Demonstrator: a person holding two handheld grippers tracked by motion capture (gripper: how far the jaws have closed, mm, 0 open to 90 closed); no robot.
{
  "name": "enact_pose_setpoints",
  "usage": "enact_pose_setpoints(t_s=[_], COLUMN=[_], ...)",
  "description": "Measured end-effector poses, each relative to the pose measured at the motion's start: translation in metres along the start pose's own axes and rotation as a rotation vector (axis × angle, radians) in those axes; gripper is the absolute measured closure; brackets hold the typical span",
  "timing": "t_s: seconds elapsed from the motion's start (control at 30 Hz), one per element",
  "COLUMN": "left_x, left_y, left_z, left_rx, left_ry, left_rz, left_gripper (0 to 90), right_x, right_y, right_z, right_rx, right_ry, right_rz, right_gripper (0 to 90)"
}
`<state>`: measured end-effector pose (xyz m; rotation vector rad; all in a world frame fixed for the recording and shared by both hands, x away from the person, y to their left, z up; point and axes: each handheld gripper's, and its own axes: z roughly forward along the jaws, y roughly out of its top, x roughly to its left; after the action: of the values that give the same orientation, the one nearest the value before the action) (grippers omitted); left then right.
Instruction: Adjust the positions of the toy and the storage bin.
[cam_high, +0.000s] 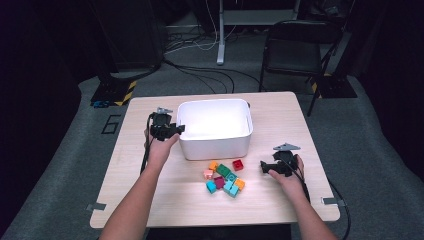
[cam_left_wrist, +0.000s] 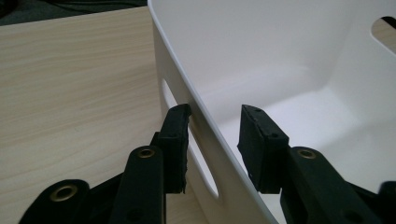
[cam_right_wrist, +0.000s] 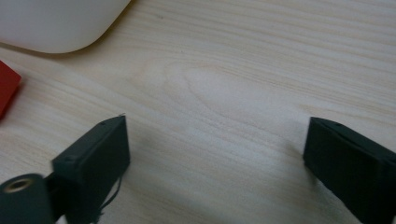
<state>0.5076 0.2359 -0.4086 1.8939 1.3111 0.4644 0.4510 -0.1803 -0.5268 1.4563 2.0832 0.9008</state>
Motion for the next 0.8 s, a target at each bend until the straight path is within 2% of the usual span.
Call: enact_pose_setpoints(t_s=[0.03,0.2,0.27,0.37,0.47,0.67,0.8], left_x=[-0.001,-0.008,-0.009,-0.008,-0.009,-0.008,-0.008], left_y=[0.000,-0.005,-0.009,-0.014,-0.016,-0.017,-0.016], left_z=[-0.002,-0.011,-0.014,-0.017,-0.020,-0.023,-0.021], left_rx=[-0.008,-0.026,-0.031,-0.033,-0.048,-0.057,-0.059], left_ry=[0.000,-0.024,-0.036,-0.052,-0.064,-0.071,-0.069], left_rz=[-0.006,0.001,0.006,0.010,0.015,0.016,0.022], left_gripper=[59.7,51.7,51.1,51.0,51.3,53.7,55.2], right_x=[0.000,0.002,0.006,0.016,0.026,0.046,0.059], right_y=[0.001,0.006,0.013,0.028,0.042,0.063,0.066], right_z=[-0.002,-0.010,-0.019,-0.035,-0.044,-0.046,-0.042], right_rx=[0.000,-0.014,-0.043,-0.103,-0.126,-0.131,-0.169], right_ry=[0.001,-0.014,0.011,0.083,0.115,0.176,0.178], right_rz=[0.002,-0.023,-0.019,-0.023,-0.071,-0.127,-0.141], right_gripper=[15.5,20.5,21.3,25.2,25.2,24.7,29.8])
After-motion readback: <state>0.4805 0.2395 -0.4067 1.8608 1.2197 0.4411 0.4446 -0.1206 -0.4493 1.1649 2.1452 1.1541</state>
